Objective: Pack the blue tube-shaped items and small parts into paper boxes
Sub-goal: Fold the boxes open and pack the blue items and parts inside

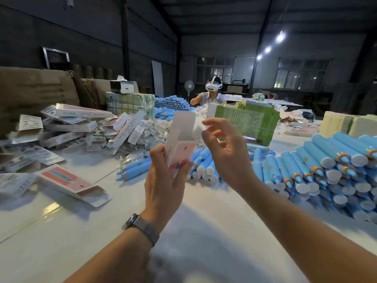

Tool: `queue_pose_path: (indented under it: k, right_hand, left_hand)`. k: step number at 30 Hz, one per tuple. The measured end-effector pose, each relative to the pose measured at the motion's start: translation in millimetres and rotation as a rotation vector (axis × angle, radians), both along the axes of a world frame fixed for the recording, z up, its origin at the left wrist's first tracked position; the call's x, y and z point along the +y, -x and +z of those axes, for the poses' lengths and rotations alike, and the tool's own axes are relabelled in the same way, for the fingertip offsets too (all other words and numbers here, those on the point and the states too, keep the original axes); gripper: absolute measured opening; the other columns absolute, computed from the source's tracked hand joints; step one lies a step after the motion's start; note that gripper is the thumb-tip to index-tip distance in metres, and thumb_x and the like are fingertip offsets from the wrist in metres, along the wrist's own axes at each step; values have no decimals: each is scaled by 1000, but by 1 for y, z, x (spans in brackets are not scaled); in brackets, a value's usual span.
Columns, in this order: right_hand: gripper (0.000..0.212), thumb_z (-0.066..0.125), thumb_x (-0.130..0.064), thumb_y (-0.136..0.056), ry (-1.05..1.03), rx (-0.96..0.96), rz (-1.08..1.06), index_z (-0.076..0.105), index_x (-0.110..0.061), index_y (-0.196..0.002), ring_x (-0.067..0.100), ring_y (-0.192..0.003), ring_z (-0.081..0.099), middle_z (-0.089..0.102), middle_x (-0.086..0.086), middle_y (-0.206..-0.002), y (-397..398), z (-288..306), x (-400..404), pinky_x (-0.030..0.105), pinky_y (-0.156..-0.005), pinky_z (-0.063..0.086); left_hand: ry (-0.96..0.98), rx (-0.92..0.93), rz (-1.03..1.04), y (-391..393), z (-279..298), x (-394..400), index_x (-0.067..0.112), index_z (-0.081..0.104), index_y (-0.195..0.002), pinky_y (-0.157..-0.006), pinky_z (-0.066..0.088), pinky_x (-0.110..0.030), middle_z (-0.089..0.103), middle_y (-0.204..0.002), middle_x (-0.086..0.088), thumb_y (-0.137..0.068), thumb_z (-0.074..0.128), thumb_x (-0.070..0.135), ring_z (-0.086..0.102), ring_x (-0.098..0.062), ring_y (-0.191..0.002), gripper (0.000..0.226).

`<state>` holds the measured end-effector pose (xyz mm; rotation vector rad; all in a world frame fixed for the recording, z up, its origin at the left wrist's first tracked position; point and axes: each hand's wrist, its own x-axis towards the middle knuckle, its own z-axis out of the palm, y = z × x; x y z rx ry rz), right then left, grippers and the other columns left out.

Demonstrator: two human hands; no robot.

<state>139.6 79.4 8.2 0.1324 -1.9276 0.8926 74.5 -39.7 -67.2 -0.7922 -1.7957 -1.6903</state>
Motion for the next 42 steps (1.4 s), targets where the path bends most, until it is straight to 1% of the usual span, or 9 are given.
queue_pose_path:
  k: [3,7,11,18,22,27,33,37,42]
  right_hand:
    - [10,58,-22,-93,47,-174,-24,66,-23,-100,8,-74,59,65,-7,-86,56,-4,0,23,-70,47]
    - [33,56,-17,-91,-275,-627,-134,61,-21,-124,24,-102,62,67,2,-108,138,-15,-7,39,-91,51]
    - [31,53,-21,-92,-582,-894,-198,62,-19,-121,30,-111,60,64,8,-123,197,-31,-24,36,-88,51]
    - [43,50,-42,-94,-575,-990,-275,63,-11,-120,33,-112,58,61,16,-126,251,-46,-42,36,-86,48]
    - [30,49,-33,-95,-647,-892,-342,64,-16,-114,30,-107,61,64,8,-118,257,-43,-48,33,-75,41]
    - [24,44,-22,-96,-514,-749,-441,66,-13,-95,31,-93,63,65,7,-101,249,-47,-39,36,-74,50]
    - [21,48,-22,-90,-160,-391,-256,58,-13,-73,20,-64,51,55,0,-65,187,-9,-26,29,-52,30]
    - [25,41,-24,-85,223,-157,-42,56,-5,-76,16,-58,41,47,-4,-58,101,23,-12,30,-56,31]
    - [14,48,-10,-75,452,123,198,58,-20,-75,10,-45,34,42,-8,-52,-9,42,0,19,-41,29]
  left_hand:
    - [-90,-17,140,21,-3,-6,19,28,-118,-81,49,-56,47,-112,-3,-95,64,14,55,-33,-101,43]
    - [-169,-91,250,40,-4,-17,-7,34,-123,-95,43,-48,42,-120,-13,-94,59,-1,48,-41,-114,39]
    - [-199,-113,274,51,-3,-27,-5,33,-125,-100,44,-44,43,-130,-19,-95,58,0,47,-37,-121,39]
    - [-204,-125,282,70,-10,-38,12,28,-126,-93,48,-20,41,-133,-2,-99,58,13,47,-23,-126,41]
    - [-155,-106,276,68,-12,-35,20,27,-128,-98,53,-46,39,-129,6,-99,59,15,47,-19,-123,43]
    - [-175,-106,266,65,-11,-36,10,30,-130,-90,50,-22,43,-131,-2,-99,59,14,49,-23,-123,43]
    - [-200,-94,179,56,-5,-30,14,29,-120,-94,51,-50,48,-126,-14,-94,62,4,53,-32,-116,44]
    - [-180,21,128,37,-2,-20,27,26,-110,-75,46,-11,51,-103,8,-93,65,3,55,-1,-93,49]
    - [-126,55,6,11,-1,-5,31,28,-107,-69,51,-44,51,-97,29,-91,71,8,55,-12,-82,51]
